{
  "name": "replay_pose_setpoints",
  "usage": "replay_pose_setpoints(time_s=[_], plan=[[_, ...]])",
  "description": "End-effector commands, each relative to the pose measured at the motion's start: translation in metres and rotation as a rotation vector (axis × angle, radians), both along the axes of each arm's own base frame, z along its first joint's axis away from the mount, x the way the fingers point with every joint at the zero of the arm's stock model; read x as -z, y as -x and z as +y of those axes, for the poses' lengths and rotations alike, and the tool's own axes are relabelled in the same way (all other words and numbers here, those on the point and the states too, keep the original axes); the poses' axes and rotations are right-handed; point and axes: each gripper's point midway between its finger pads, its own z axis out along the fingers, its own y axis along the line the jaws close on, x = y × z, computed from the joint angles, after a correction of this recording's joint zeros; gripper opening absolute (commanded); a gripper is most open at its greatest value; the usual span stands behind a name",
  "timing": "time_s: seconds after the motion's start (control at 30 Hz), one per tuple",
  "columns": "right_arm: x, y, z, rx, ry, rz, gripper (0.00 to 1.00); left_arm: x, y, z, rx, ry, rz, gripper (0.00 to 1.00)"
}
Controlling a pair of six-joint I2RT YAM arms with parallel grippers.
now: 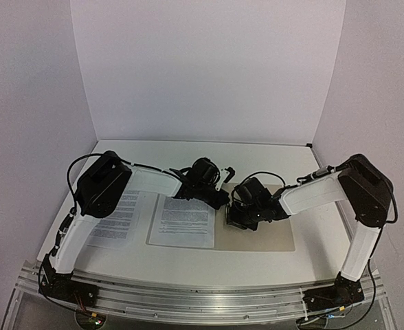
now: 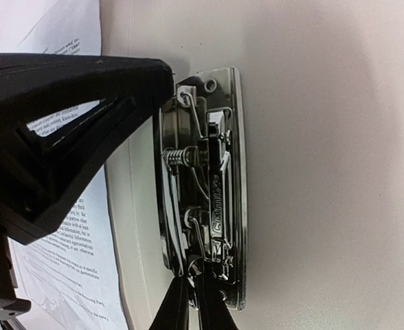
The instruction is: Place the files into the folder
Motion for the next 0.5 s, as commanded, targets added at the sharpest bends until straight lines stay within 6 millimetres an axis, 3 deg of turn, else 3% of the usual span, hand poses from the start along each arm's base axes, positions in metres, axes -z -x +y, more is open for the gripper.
replay_pose_setpoints(time_s=[0.0, 0.27, 0.47], plan=[[0.07, 0.089, -0.162, 0.15, 0.642, 0.328, 0.05, 0.108, 0.03, 0.087, -0.005, -0.404, 0.13, 0.0], [0.045, 0.072, -0.166, 0.239, 0.653, 0.246, 0.0, 0.112, 0.028, 0.089, 0.006, -0.418, 0.102, 0.0], [0.036, 0.058, -0.156, 0.214, 0.644, 0.208, 0.0, 0.112, 0.028, 0.09, 0.026, -0.424, 0.084, 0.0]])
